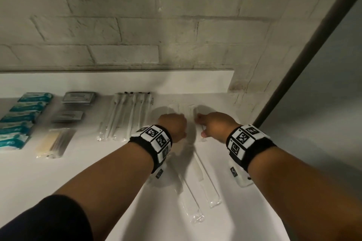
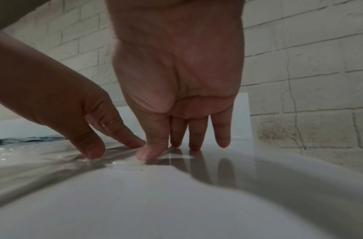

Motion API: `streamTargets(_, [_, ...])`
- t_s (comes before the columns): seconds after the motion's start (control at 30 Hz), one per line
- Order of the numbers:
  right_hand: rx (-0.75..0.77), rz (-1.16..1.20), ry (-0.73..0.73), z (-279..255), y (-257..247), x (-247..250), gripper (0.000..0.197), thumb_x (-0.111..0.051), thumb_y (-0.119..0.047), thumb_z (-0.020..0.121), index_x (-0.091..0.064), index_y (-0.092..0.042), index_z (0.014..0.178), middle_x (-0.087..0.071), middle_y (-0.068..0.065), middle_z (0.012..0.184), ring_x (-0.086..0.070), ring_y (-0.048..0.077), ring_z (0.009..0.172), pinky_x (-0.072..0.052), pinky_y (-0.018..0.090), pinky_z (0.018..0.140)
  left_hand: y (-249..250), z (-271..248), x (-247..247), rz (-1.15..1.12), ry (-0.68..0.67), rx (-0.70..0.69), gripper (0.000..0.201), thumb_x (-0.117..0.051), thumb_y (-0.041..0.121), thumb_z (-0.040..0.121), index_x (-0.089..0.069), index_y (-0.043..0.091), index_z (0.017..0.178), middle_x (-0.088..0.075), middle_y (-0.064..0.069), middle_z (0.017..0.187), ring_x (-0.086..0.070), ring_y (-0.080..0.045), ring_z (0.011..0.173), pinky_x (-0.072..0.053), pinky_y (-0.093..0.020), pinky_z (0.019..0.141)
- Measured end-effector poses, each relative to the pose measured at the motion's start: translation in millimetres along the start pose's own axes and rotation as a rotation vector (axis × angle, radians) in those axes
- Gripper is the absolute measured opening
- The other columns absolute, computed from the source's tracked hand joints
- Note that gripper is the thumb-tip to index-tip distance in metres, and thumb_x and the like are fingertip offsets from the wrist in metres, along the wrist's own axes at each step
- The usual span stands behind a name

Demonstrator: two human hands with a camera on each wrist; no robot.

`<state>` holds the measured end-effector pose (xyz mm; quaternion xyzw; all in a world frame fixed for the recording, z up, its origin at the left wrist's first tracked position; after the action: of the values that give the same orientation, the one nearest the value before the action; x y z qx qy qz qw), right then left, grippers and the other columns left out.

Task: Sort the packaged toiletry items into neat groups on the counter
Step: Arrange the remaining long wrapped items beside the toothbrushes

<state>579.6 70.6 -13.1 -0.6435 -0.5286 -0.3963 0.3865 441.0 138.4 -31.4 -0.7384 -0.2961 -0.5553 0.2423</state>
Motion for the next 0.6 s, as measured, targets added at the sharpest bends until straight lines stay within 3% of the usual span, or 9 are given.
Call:
streamTargets(0.23, [-0.047,0.022,0.016,12,-1,-7,0.069,-0.060,-0.028,0.092,-0.025,-0.021,0.152,-0.050,0.009,0.141,-0.049,0.030,0.128,-0.043,0.036,0.103,3,1,-1,0.036,0.016,0.034,0.050,-0.061,0.042,0.087,-0.052,0.012,0.126,-0.060,-0.011,0.123,-0.057,-0.030,0.113,-0.042,-0.037,0.094])
streamTargets(0.43, [-0.056,0.141,0.053,4,0,-5,0.066,-0.059,-0.027,0.091,-0.029,-0.018,0.150,-0.046,0.009,0.146,-0.047,0.030,0.130,-0.041,0.036,0.105,4,0,1,0.030,-0.013,0.037,0.055,-0.059,0.045,0.088,-0.050,0.011,0.130,-0.058,-0.012,0.126,-0.054,-0.030,0.118,-0.040,-0.038,0.099])
streamTargets(0.53, [-0.064,0.264,0.212,-18,-8,1,0.048,-0.064,-0.034,0.087,-0.053,-0.015,0.130,-0.054,0.010,0.130,-0.056,0.030,0.114,-0.047,0.037,0.095,4,0,2,0.020,-0.024,0.031,0.053,-0.059,0.045,0.088,-0.052,0.011,0.128,-0.059,-0.010,0.125,-0.054,-0.029,0.118,-0.040,-0.039,0.099])
streamTargets(0.6, [-0.053,0.209,0.131,-37,-20,0,0.047,-0.067,-0.047,0.081,-0.060,-0.015,0.115,-0.061,0.006,0.115,-0.060,0.024,0.101,-0.050,0.033,0.083,4,0,4,0.012,-0.023,0.034,0.049,-0.059,0.044,0.088,-0.056,0.011,0.124,-0.061,-0.010,0.122,-0.055,-0.028,0.115,-0.041,-0.038,0.097])
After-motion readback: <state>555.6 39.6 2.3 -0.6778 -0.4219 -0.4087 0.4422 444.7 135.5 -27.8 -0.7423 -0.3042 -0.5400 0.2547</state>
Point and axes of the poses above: each hand's wrist, its own z-axis towards the middle knuckle, its own x-axis out of the back of the hand, y = z × x, the point moved 1 cm from there along z, towards the middle knuckle
